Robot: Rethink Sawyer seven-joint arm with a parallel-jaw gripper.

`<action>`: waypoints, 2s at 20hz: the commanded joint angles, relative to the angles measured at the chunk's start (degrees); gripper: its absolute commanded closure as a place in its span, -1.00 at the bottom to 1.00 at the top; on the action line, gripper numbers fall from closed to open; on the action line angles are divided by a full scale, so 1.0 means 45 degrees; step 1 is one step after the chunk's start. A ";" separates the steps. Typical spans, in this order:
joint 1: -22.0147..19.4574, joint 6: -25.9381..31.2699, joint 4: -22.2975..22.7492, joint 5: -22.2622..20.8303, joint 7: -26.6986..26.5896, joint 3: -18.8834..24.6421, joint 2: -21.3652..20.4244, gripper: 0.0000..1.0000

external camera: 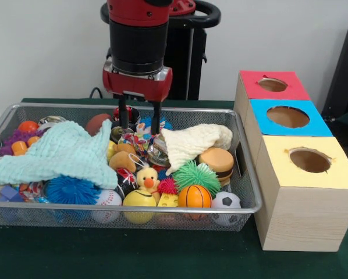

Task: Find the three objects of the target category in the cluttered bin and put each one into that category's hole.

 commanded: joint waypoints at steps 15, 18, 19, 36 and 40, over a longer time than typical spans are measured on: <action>-0.0838 -0.3104 0.2113 -0.1463 0.1208 0.1247 0.1189 -1.00; -0.0762 -0.3276 0.2418 -0.1279 0.1400 0.1348 0.0981 -1.00; -0.0720 -0.3265 0.2447 -0.1245 0.1439 0.1334 0.0952 -1.00; -0.0700 -0.3019 0.3100 -0.0996 0.1717 0.1480 0.1313 -1.00; -0.0739 -0.3204 0.3278 -0.1047 0.1742 0.1450 0.1447 -1.00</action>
